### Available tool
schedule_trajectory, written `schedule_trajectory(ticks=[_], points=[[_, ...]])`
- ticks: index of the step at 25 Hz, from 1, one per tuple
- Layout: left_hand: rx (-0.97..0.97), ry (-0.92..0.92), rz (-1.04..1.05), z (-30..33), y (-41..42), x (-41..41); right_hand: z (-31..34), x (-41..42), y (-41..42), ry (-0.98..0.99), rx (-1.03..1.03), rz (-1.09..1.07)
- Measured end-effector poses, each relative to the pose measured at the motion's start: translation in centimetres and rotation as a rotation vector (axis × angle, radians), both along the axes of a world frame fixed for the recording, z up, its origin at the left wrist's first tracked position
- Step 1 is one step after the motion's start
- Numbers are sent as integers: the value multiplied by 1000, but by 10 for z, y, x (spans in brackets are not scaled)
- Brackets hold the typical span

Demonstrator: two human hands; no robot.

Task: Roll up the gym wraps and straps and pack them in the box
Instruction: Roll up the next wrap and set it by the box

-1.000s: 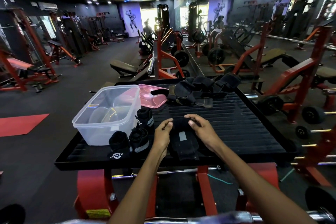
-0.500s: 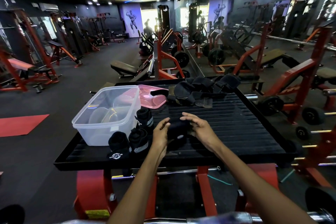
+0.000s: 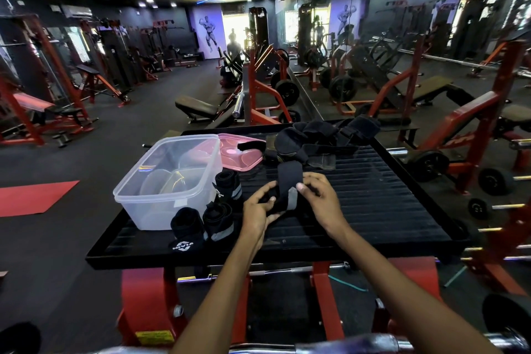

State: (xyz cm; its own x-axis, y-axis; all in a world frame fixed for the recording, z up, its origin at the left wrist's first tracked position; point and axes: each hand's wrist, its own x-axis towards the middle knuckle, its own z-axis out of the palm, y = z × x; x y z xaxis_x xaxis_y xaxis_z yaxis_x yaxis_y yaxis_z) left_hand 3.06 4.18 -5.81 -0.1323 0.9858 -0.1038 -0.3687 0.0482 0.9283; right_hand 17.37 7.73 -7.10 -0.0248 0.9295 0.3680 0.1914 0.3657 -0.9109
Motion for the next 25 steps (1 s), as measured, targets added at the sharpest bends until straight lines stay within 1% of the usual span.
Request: schedule_trajectory(ticks=[3, 6, 8, 9, 11, 13, 15, 16, 18, 19, 20, 21, 23, 25], points=[[43, 95, -42, 2, -4, 2, -1, -2, 1, 56, -3, -25], [128, 238, -53, -2, -4, 0, 0, 1, -2, 94, -38, 35], [182, 366, -55, -4, -5, 1, 2, 4, -4, -2, -26, 77], [196, 414, -59, -4, -5, 2, 3, 4, -5, -96, -15, 74], [197, 460, -59, -4, -5, 4, 0, 3, -2, -166, -55, 47], [167, 432, -49, -3, -5, 6, -1, 1, 1, -93, -199, -3], [126, 380, -19, -4, -4, 7, -1, 1, 2, -39, -291, -28], [109, 349, 0, -5, -2, 6, 1, 0, 0, 5, -315, -6], [79, 267, 26, -7, 2, 4, 5, -1, -4, 191, -369, 124], [56, 244, 31, -8, 4, 4, 8, -3, -7, 285, -397, 176], [30, 254, 37, -8, 4, 4, 8, -3, -7, 334, -400, 185], [10, 326, 62, -7, 3, 4, 7, -3, -6, 319, -362, 144], [18, 599, 166, -6, -6, 3, 9, -3, -4, 209, -271, 41], [43, 868, 257, -6, -23, 1, 16, -6, -3, 89, -189, 53]])
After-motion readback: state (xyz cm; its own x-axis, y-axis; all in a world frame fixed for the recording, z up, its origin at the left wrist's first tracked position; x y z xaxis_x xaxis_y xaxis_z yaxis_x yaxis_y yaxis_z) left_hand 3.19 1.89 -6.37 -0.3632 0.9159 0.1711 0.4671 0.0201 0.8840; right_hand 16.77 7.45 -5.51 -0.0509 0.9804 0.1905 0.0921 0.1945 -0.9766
